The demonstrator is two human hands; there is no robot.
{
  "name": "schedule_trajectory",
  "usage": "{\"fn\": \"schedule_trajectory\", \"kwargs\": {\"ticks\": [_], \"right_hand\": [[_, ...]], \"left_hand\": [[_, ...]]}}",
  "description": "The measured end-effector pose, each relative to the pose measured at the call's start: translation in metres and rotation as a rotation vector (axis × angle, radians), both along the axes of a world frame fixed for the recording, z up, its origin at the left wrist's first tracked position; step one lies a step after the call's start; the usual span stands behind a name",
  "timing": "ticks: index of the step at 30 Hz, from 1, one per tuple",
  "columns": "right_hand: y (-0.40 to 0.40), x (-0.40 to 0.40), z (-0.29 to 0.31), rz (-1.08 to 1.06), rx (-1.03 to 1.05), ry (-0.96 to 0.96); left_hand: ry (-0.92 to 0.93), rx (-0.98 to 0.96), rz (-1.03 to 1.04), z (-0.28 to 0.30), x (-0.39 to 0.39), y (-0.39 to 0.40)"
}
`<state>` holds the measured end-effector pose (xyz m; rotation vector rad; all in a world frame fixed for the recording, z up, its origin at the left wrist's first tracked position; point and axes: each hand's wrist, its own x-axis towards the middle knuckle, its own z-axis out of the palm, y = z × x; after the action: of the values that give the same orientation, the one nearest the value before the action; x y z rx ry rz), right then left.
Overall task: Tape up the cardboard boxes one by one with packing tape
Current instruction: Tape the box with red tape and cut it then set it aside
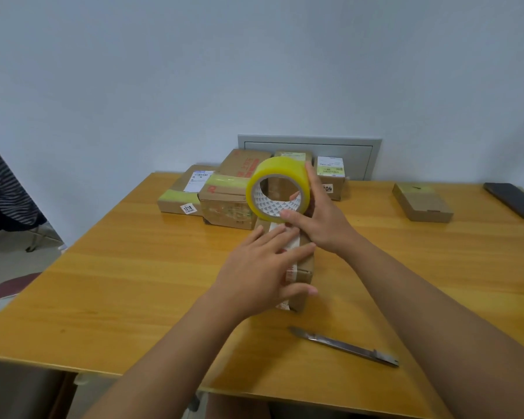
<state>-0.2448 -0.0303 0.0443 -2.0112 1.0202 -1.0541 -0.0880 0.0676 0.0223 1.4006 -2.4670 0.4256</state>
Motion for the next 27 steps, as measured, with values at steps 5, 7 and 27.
{"fn": "schedule_trajectory", "kwargs": {"ticks": [5, 7, 27], "right_hand": [[-0.006, -0.013, 0.012, 0.024, -0.049, 0.104], [-0.006, -0.031, 0.016, 0.017, -0.042, 0.086], [0.002, -0.120, -0.027, -0.092, -0.029, 0.179]], "left_hand": [[0.057, -0.045, 0.002, -0.005, 0.003, -0.002], [0.106, -0.035, 0.003, -0.008, 0.008, -0.001], [0.162, -0.079, 0.019, -0.012, 0.003, -0.008]]}}
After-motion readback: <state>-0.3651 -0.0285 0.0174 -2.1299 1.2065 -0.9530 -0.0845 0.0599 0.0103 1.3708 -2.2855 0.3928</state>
